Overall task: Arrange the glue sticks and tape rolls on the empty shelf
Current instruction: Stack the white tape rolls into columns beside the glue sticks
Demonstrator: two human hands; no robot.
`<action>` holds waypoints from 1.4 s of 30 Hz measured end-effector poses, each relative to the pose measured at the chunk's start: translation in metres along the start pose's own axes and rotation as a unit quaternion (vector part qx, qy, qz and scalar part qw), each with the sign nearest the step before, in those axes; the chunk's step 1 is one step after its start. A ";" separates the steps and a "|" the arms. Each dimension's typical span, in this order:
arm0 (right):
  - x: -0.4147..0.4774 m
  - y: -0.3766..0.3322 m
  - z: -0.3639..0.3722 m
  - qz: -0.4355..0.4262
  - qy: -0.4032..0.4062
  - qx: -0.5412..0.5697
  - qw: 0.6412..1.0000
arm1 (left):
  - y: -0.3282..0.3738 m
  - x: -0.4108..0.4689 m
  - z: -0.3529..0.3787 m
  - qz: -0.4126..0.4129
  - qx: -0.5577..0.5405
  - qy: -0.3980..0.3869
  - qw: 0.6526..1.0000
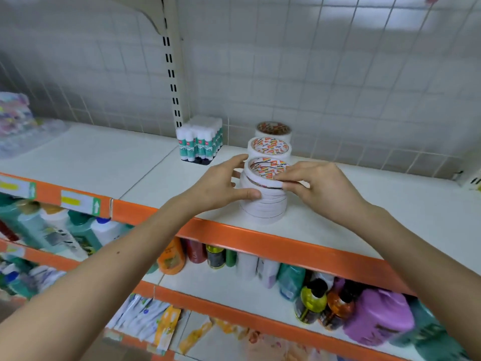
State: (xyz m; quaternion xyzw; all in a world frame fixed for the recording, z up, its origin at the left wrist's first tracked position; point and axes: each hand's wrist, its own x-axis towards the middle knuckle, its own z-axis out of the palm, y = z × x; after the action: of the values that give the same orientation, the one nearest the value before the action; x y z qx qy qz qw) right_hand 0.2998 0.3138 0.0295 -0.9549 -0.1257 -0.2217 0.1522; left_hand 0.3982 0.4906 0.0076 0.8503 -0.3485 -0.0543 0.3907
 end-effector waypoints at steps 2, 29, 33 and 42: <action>-0.003 -0.004 0.005 0.022 0.007 0.009 1.000 | -0.003 0.003 -0.002 0.013 -0.005 -0.016 1.000; -0.002 -0.026 0.010 0.274 -0.007 0.155 0.949 | -0.017 0.012 -0.004 0.028 -0.074 -0.024 0.997; -0.004 -0.024 0.018 0.295 0.019 0.195 0.935 | -0.023 0.012 -0.001 0.020 -0.096 -0.007 0.995; -0.006 -0.021 0.024 0.295 0.053 0.225 0.927 | -0.025 0.011 -0.001 0.030 -0.121 -0.020 0.992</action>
State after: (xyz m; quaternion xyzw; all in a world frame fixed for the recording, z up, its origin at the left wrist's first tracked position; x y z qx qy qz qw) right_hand 0.2975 0.3409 0.0113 -0.8763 0.1230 -0.1831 0.4283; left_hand 0.4206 0.4951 -0.0074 0.7847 -0.3724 -0.1014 0.4851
